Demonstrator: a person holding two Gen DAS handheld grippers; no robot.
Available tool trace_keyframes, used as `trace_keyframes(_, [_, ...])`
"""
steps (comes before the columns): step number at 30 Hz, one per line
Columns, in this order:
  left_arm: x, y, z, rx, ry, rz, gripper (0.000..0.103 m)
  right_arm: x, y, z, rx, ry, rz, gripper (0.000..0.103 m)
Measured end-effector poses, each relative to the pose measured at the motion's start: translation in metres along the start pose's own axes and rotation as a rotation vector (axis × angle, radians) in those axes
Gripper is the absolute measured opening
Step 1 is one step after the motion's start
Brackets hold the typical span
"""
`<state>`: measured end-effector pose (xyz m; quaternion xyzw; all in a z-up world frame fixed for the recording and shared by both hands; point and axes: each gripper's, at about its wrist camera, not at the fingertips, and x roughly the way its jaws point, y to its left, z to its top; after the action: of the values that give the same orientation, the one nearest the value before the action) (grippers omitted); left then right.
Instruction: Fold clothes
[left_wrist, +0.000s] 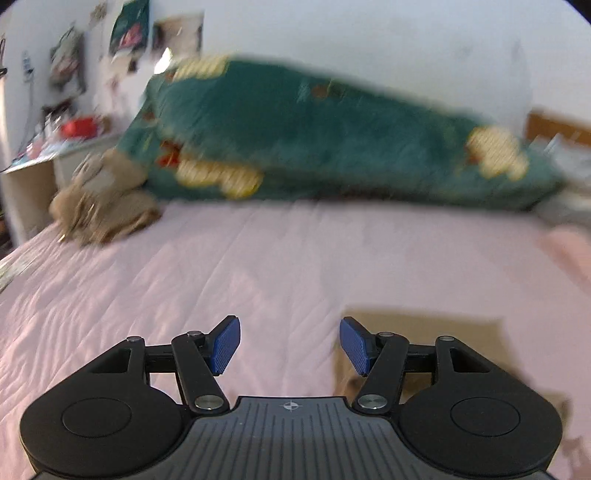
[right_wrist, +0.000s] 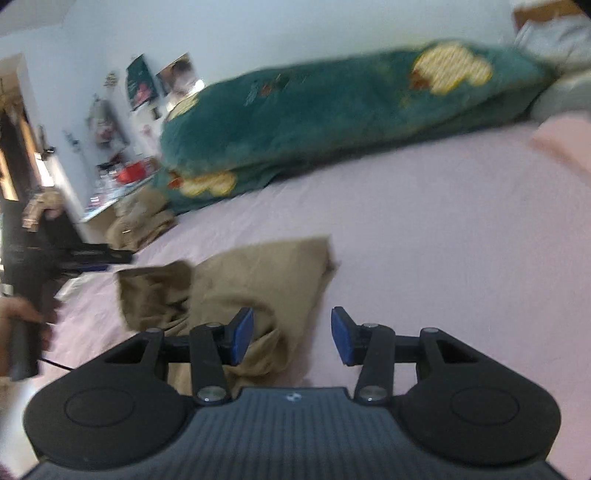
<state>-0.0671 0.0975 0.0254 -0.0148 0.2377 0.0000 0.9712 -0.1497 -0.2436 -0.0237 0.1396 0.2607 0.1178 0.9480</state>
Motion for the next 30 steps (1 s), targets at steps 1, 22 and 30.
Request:
trace_keyframes(1, [-0.011, 0.005, 0.003, -0.023, -0.026, -0.035, 0.062, -0.01, 0.004, 0.004, -0.01, -0.037, -0.038, 0.047])
trace_keyframes(22, [-0.076, -0.053, 0.005, 0.043, -0.104, -0.376, 0.075, -0.086, 0.03, 0.055, -0.13, -0.17, -0.225, 0.047])
trace_keyframes(30, [-0.031, -0.088, 0.011, -0.098, 0.073, -0.342, 0.075, -0.044, -0.007, 0.081, -0.141, 0.059, -0.096, 0.047])
